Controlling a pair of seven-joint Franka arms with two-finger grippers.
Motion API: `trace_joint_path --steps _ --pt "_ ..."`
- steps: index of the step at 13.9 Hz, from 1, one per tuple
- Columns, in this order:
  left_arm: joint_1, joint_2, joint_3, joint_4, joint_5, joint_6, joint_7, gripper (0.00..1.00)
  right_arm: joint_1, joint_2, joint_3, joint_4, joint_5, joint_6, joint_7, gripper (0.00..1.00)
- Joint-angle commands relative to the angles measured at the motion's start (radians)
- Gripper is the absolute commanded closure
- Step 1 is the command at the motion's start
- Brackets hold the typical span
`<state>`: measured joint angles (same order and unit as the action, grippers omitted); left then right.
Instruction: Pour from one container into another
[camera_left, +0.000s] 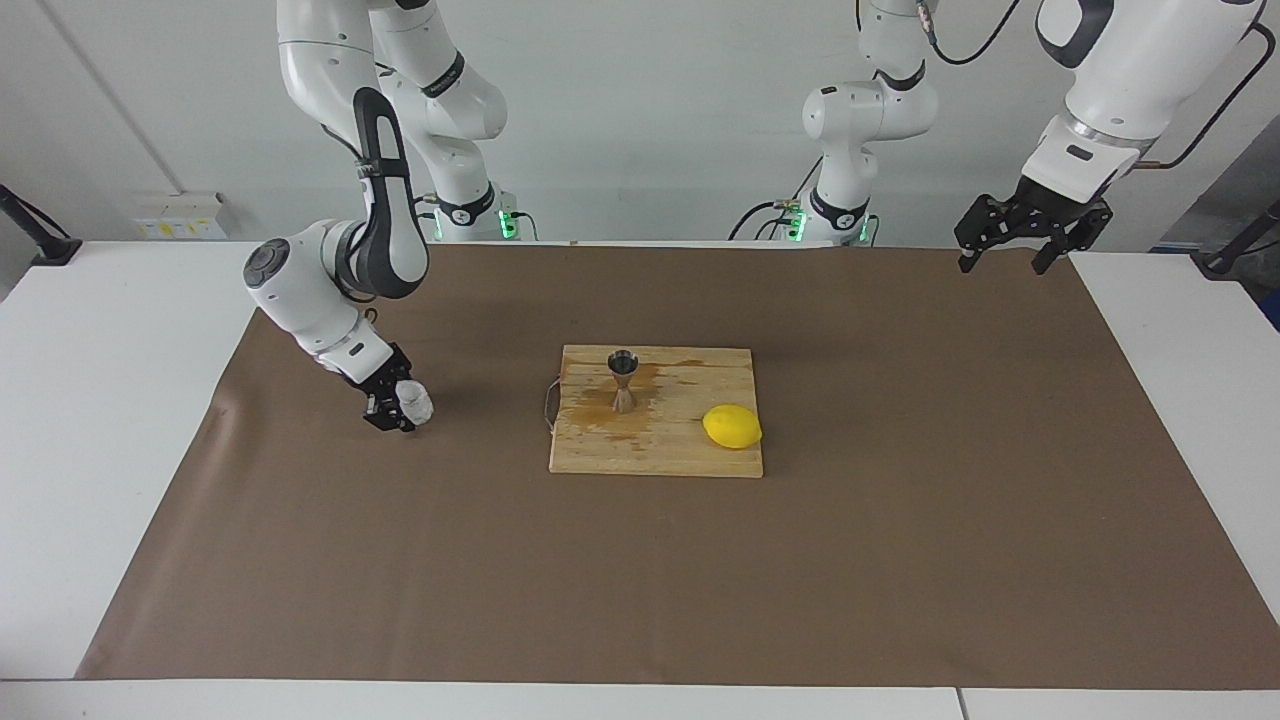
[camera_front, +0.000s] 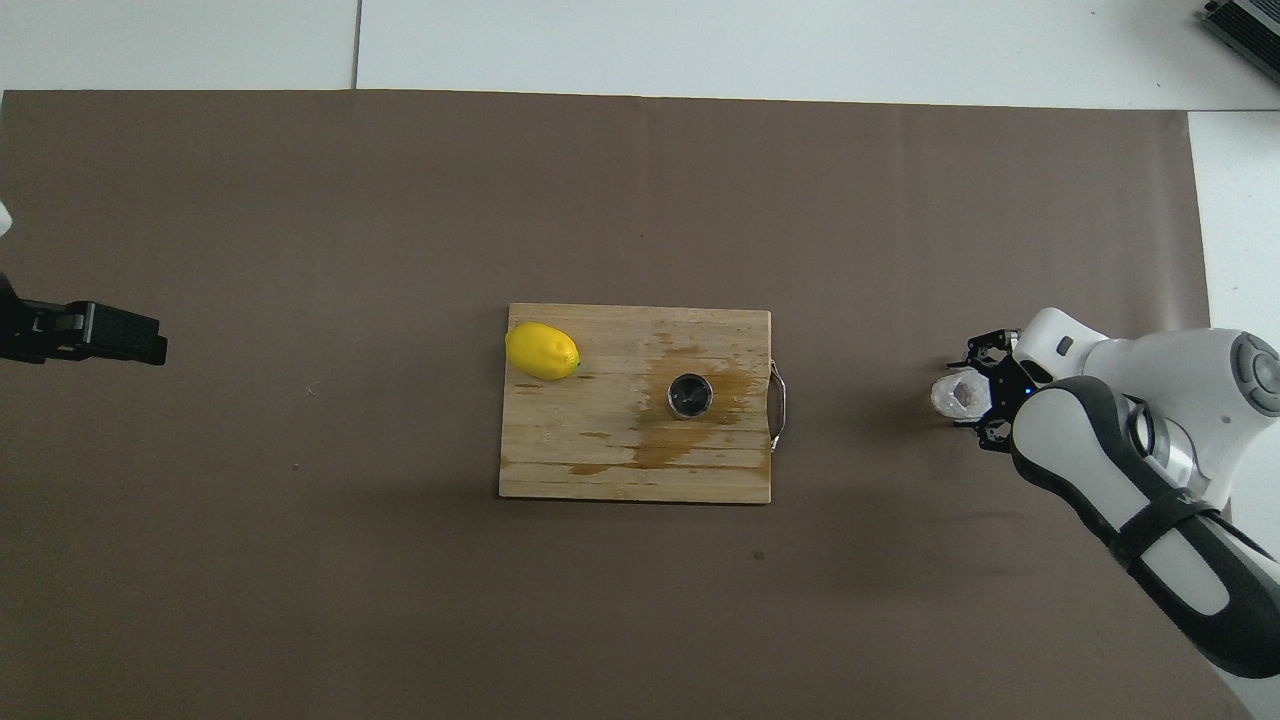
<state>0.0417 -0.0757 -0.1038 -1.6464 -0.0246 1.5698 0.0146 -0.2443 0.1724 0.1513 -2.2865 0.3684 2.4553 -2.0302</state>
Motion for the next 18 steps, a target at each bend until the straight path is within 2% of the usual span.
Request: trace_joint_path --steps 1,4,7,11,16,18 --pt "0.006 -0.025 -0.001 -0.027 -0.009 0.001 -0.010 0.00 -0.004 -0.017 0.008 0.012 0.027 -0.019 -0.010 0.00" --pt "0.004 -0.027 -0.001 -0.027 -0.009 0.001 -0.010 0.00 -0.004 -0.106 0.004 0.039 0.012 -0.140 0.062 0.00" --pt "0.004 -0.026 -0.001 -0.027 -0.009 0.003 -0.010 0.00 -0.015 -0.160 0.001 0.091 -0.020 -0.241 0.169 0.00" --pt "0.004 -0.025 -0.001 -0.027 -0.009 0.003 -0.010 0.00 0.011 -0.182 0.016 0.254 -0.268 -0.359 0.543 0.00" --pt "0.004 -0.025 -0.001 -0.027 -0.009 0.001 -0.010 0.00 0.062 -0.180 0.025 0.358 -0.344 -0.441 1.102 0.00" --pt "0.006 -0.026 -0.001 -0.027 -0.009 0.001 -0.010 0.00 0.120 -0.180 0.025 0.383 -0.379 -0.456 1.388 0.00"
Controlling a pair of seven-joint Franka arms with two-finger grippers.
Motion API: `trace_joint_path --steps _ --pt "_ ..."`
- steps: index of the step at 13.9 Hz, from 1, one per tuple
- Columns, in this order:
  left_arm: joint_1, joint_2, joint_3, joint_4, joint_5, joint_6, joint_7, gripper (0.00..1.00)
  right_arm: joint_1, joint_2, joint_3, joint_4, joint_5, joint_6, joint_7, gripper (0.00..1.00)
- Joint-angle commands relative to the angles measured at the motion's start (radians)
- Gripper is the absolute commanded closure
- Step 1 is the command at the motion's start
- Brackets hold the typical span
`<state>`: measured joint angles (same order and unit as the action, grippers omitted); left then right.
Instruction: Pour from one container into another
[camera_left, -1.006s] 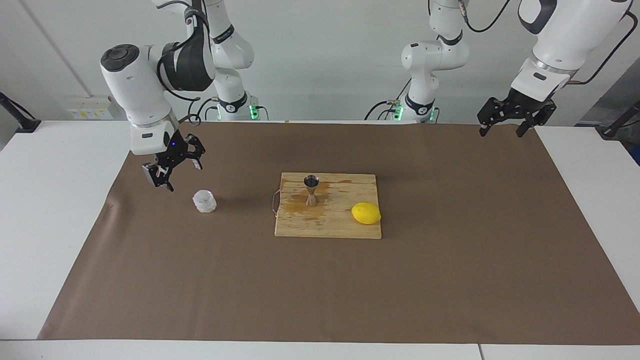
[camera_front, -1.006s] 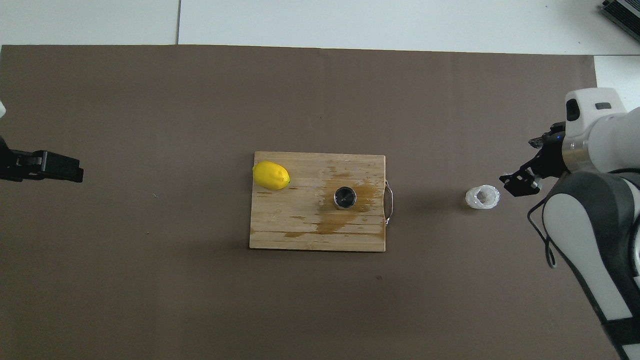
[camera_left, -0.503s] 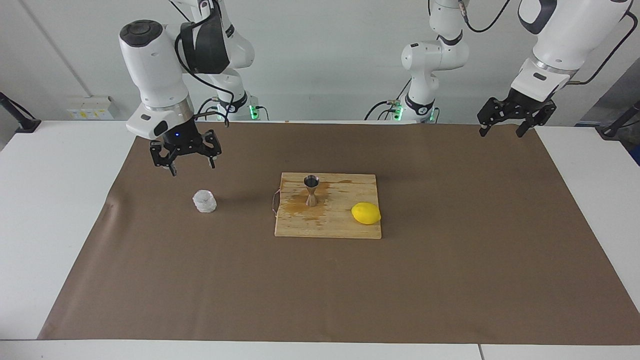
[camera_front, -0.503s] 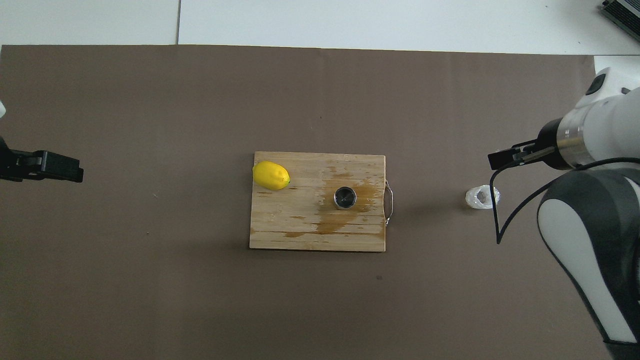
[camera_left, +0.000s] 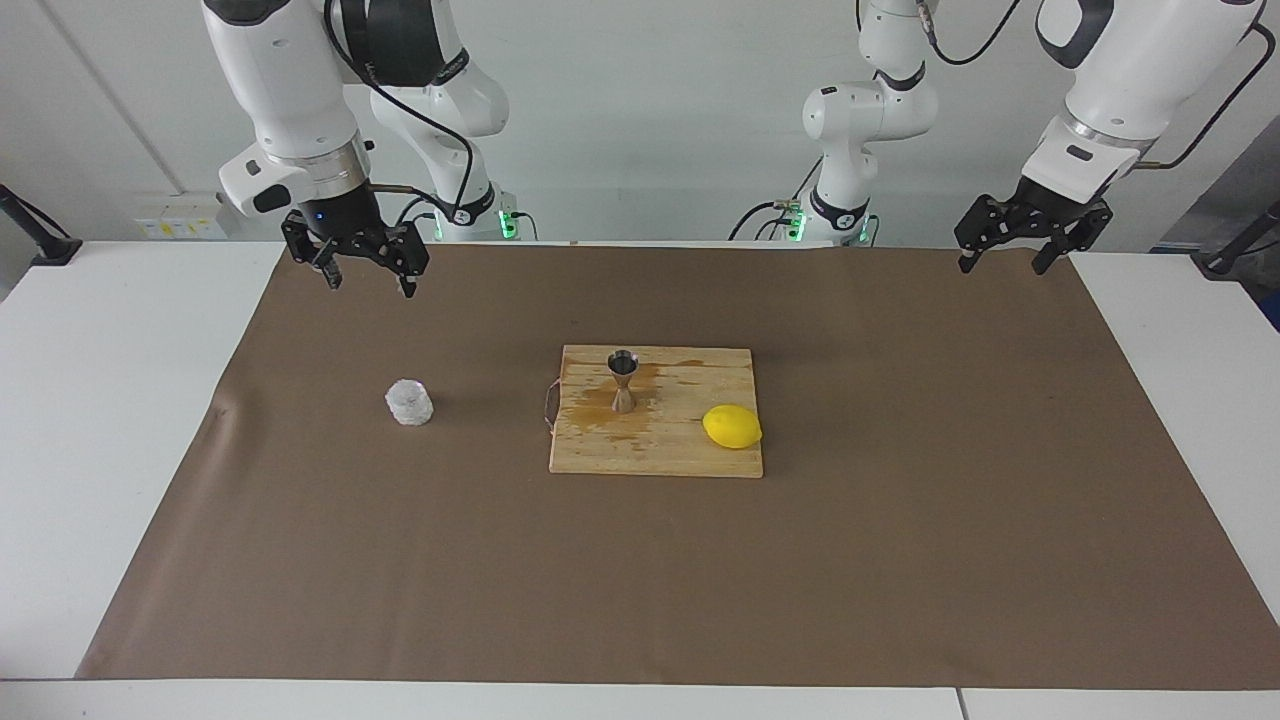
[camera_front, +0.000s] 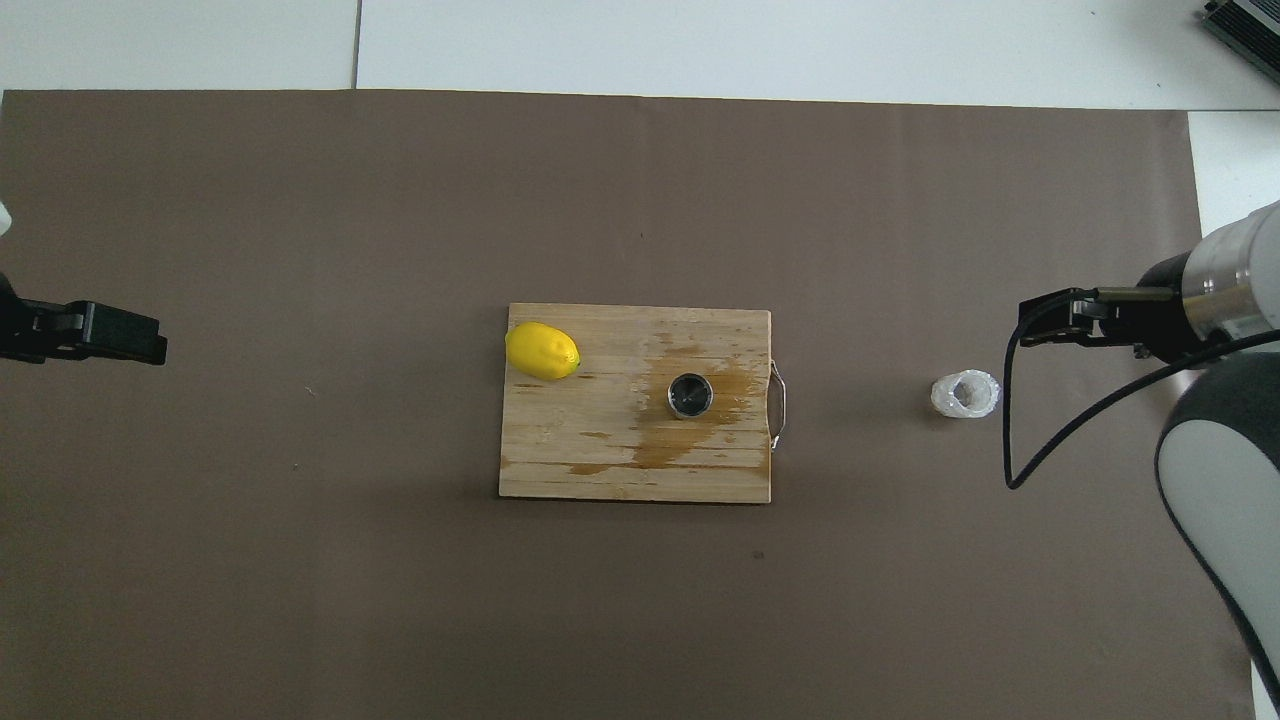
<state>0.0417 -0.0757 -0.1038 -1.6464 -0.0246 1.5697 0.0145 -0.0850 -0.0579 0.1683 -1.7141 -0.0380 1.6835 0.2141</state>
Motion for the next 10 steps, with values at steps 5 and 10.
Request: trace_joint_path --steps 5,10 --pt "0.004 -0.025 -0.001 -0.027 -0.009 0.001 -0.010 0.00 -0.010 -0.017 0.005 -0.027 -0.003 0.001 0.016 0.00" --pt "0.006 -0.025 -0.001 -0.027 -0.009 0.001 -0.010 0.00 -0.013 -0.013 0.003 -0.004 0.001 0.002 0.018 0.00"
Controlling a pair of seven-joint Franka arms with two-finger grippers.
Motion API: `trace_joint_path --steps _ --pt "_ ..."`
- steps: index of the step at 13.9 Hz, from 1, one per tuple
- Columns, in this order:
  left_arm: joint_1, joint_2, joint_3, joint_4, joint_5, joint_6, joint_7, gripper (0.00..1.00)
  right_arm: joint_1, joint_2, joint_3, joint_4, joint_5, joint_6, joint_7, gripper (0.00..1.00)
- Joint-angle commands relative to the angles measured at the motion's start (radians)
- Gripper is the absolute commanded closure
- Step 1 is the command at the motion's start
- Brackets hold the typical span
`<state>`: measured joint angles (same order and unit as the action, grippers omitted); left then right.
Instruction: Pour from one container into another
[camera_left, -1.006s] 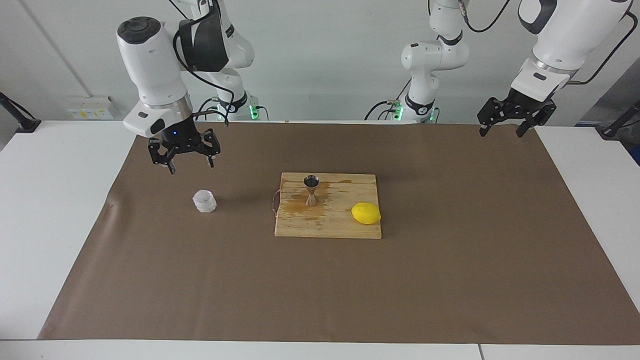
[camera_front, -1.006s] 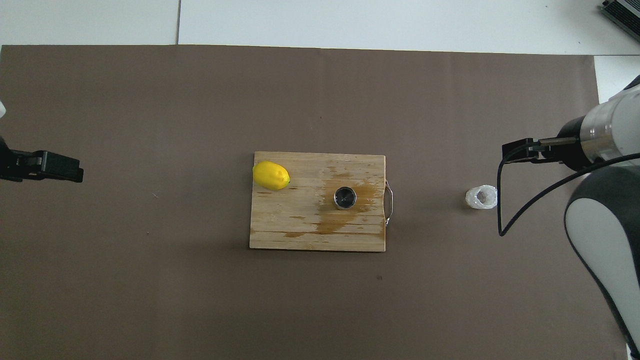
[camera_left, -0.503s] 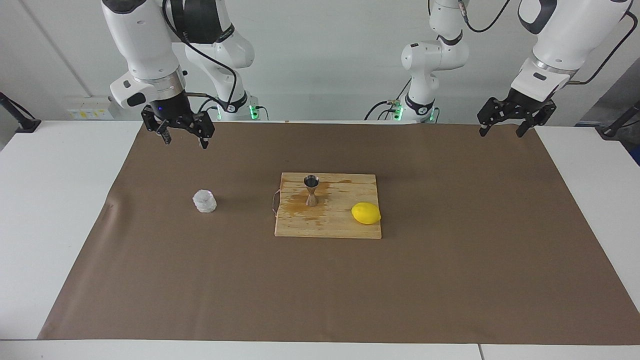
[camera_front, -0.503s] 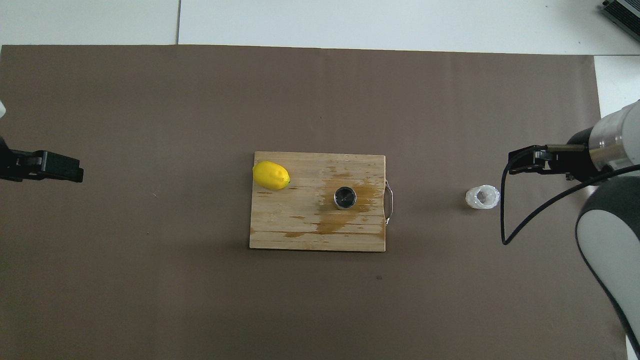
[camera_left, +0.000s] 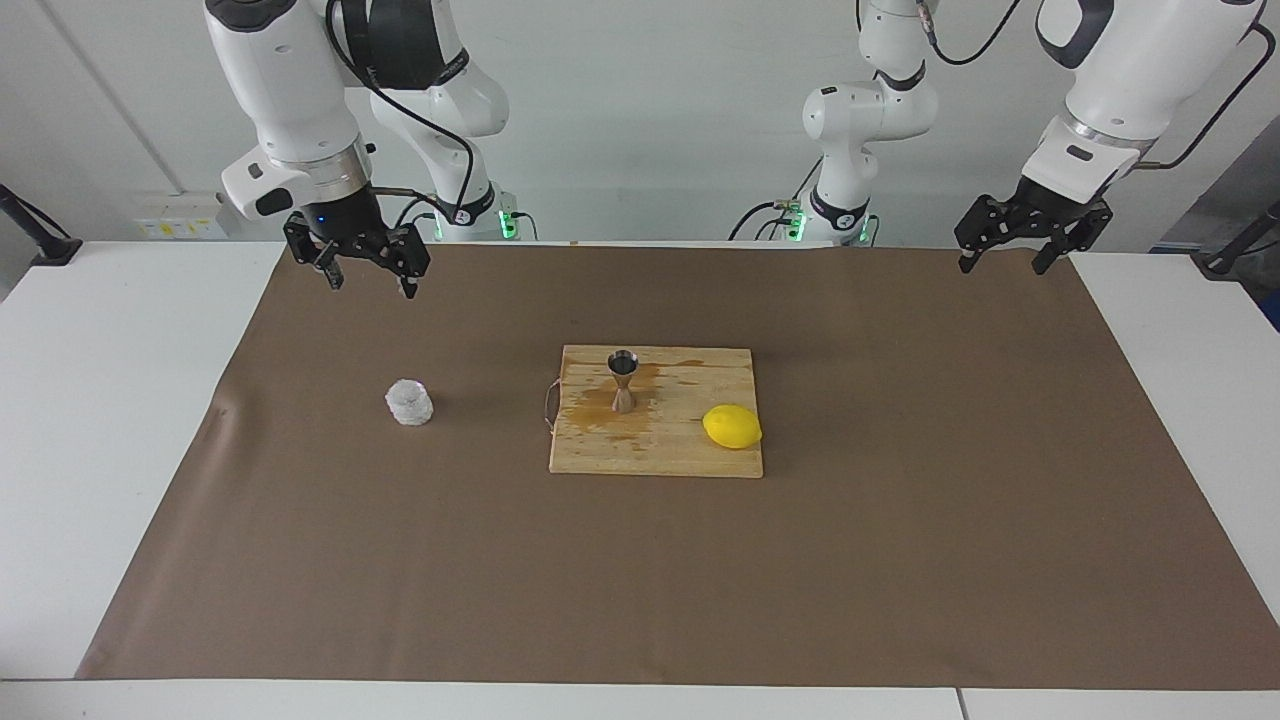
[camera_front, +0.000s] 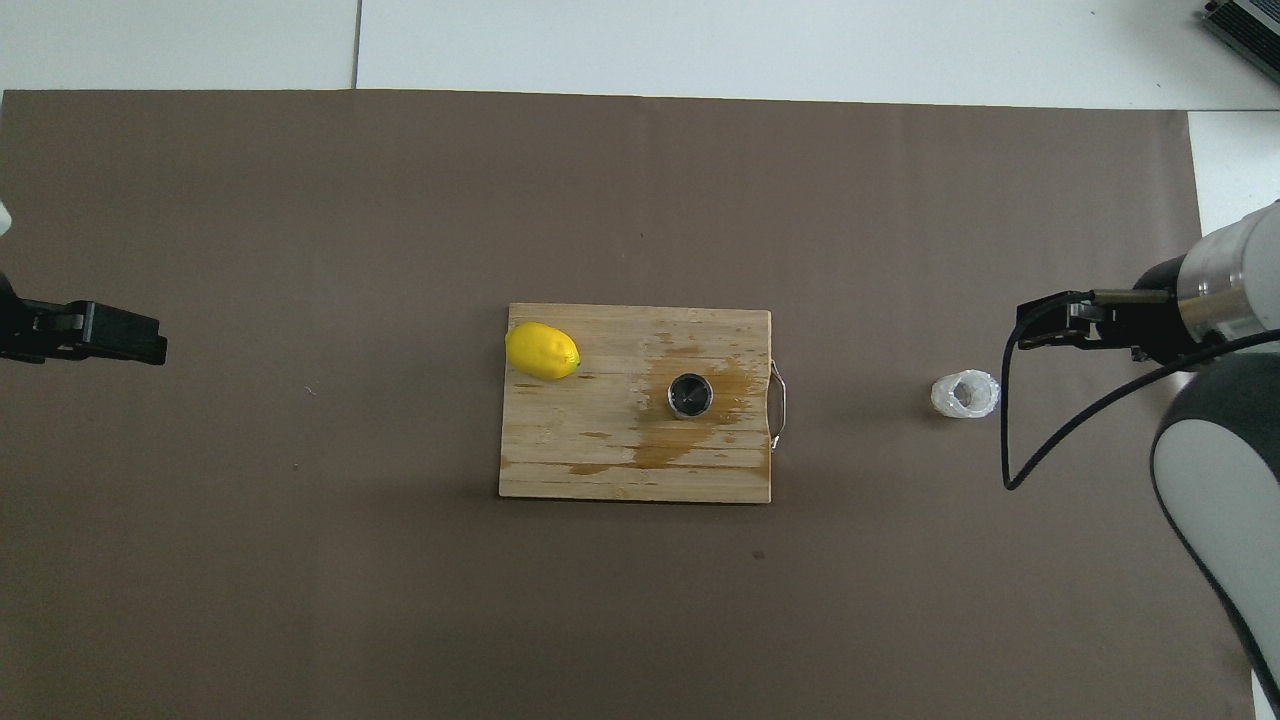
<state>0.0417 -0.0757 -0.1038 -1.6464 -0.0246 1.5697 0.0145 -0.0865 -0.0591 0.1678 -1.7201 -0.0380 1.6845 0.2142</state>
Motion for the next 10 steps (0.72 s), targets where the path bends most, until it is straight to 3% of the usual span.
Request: trace_joint_path --steps 1,3,7,10 --pt "0.006 -0.025 -0.001 -0.027 -0.009 0.001 -0.010 0.00 -0.006 -0.013 0.001 0.002 0.003 0.001 0.020 0.00" --pt "0.006 -0.027 -0.002 -0.027 -0.009 0.001 -0.010 0.00 0.058 -0.011 -0.080 0.005 0.006 0.001 0.019 0.00" --pt "0.006 -0.025 -0.001 -0.027 -0.009 0.001 -0.010 0.00 0.115 -0.007 -0.154 0.022 0.004 -0.028 0.016 0.00" --pt "0.006 -0.025 -0.001 -0.027 -0.009 0.001 -0.010 0.00 0.116 -0.010 -0.157 0.013 0.009 -0.029 0.016 0.00"
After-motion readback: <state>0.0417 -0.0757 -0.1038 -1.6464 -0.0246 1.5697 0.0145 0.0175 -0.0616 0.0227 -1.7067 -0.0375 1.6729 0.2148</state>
